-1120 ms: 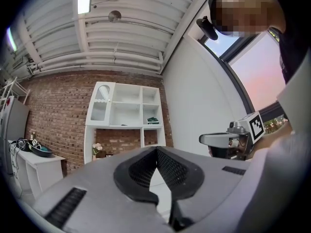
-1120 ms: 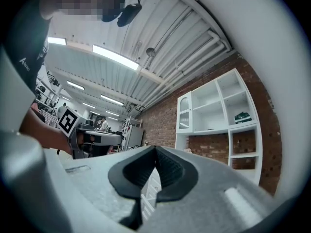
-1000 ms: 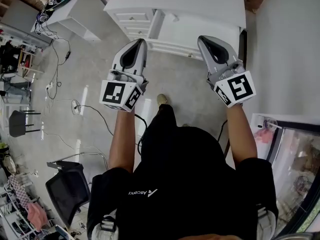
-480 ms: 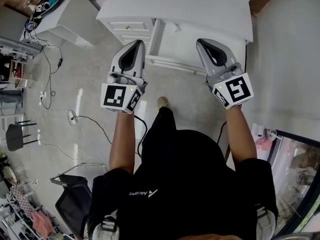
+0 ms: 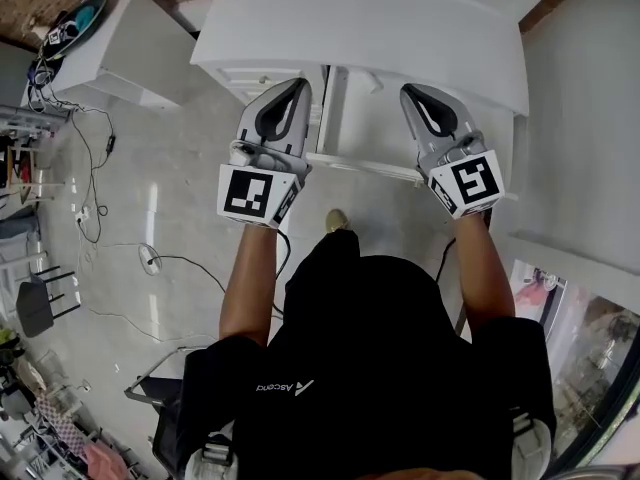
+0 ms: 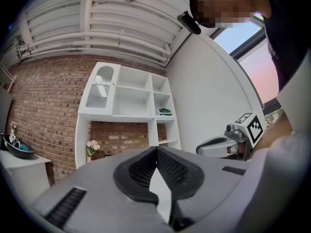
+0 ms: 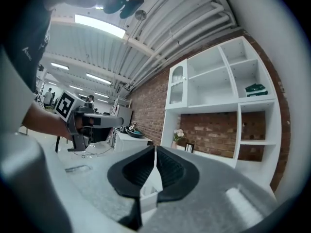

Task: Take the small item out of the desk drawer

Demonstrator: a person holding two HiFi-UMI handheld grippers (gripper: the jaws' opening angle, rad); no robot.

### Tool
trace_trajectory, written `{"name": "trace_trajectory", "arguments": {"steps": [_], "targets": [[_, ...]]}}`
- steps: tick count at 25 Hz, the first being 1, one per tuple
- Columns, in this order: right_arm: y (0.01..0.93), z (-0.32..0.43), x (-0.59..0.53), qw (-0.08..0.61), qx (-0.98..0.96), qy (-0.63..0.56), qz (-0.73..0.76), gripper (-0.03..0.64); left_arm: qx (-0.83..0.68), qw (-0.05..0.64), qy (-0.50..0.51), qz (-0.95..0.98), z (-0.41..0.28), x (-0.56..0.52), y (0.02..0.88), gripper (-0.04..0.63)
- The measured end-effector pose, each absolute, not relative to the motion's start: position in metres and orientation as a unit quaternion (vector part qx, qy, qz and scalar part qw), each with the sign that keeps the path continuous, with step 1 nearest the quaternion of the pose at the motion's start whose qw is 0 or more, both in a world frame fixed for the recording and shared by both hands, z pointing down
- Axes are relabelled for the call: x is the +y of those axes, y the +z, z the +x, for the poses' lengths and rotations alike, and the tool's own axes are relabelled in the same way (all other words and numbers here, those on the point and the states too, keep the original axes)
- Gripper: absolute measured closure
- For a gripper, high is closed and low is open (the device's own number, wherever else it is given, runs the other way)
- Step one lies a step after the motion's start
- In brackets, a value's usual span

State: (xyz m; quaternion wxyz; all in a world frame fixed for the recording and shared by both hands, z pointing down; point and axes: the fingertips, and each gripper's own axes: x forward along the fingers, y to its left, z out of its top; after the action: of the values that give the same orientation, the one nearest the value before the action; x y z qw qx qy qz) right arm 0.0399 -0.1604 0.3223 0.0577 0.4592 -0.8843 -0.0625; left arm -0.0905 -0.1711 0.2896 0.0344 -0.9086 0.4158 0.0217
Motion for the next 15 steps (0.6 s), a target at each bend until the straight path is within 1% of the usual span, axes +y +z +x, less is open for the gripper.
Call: {"name": "trace_trajectory", "arguments": {"steps": [5,8,12,15], "targets": [[0.358,0.027,-0.206,0.097,-0.878,-0.036,0.468,0.577,0.407,0.012,0.023,-0.913,-0.1,-0.218,0.309,0.597],[0.39,0.026,-0.229,0.13,-0.877,-0.015,0.463,0.554,0.403,0.008,0.031,-0.915,-0.099,-0.24,0.325,0.597],[0.431,0.028,-0.253,0.176,-0.876,0.018,0.448,0.52,0.409,-0.021,0.024,-0.912,-0.096,-0.265,0.342,0.597],[0.465,0.028,-0.27,0.208,-0.873,0.041,0.439,0.5,0.415,-0.029,0.017,-0.909,-0.096,-0.28,0.359,0.597]]}}
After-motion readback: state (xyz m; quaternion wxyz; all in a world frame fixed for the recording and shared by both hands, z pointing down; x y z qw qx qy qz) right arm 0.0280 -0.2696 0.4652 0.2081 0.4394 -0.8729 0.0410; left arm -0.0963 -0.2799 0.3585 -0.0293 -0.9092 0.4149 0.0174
